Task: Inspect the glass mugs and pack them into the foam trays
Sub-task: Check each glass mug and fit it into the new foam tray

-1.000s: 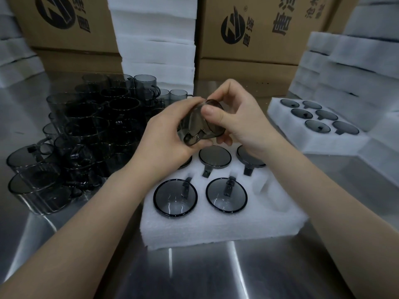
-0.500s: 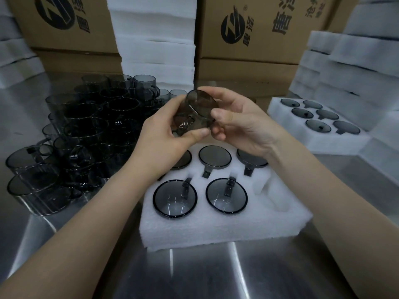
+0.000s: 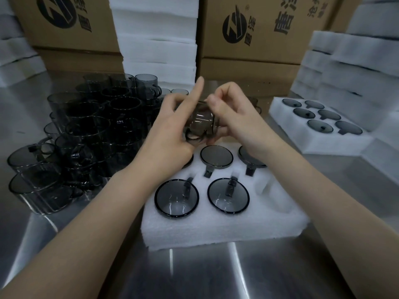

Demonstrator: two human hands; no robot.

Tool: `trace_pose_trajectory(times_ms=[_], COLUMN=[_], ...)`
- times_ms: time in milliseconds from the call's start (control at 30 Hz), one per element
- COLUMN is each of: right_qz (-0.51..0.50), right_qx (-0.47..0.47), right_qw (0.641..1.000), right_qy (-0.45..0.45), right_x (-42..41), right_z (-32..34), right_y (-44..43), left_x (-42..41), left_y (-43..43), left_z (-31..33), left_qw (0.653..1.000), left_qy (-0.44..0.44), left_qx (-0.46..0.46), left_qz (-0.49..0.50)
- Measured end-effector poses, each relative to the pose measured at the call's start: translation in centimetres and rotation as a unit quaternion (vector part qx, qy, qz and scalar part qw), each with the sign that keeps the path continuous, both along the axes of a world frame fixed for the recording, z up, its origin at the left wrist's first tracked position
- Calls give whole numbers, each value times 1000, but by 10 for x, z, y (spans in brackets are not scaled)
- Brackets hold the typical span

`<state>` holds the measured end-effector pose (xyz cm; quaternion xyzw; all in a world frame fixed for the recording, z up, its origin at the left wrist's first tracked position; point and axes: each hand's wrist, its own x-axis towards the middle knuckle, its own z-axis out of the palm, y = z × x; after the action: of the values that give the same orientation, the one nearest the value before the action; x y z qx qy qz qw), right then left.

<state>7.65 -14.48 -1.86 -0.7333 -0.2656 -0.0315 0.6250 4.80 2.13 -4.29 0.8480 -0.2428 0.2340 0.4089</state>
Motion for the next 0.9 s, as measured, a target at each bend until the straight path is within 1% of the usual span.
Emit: trace_pose_trajectory(times_ms=[100,200,267,333,400,500,667,800,900], right_qz=[14,9,5,2,-24,-65,-56,-72,-70], right_qx=[-18,-15,-21,-47,-103,-171,-187,-195,-189], right_qw=[1000,1000,1000,999,993,978,977,972,972], right_qy=[-4,-9,-14,-22,-53,-98,-87,-108,-123], right_x=[0,0,0,-1,-2,-2,-3,-3,-4], right_z=[-2,-3,-4,-5,-5,-3,-2,-2,-2], right_y=[1,1,2,4,6,7,3,1,0], left_x=[0,-6,-8,-9,-9,-9,-14,-15,-15], left_y=[0,-2,-3,-4,-5,-5,-7,-8,-8], left_z=[2,5,7,8,8,7,11,12,12], left_qw=[999,998,999,1000,998,996,999,999,999], left_qy=[15,20,12,-18,-52,-61,-36,-20,-19], left_qx=[-31,-63,-44,-6,34,55,10,-38,-49], left_qz=[15,5,1,1,10,29,33,13,7])
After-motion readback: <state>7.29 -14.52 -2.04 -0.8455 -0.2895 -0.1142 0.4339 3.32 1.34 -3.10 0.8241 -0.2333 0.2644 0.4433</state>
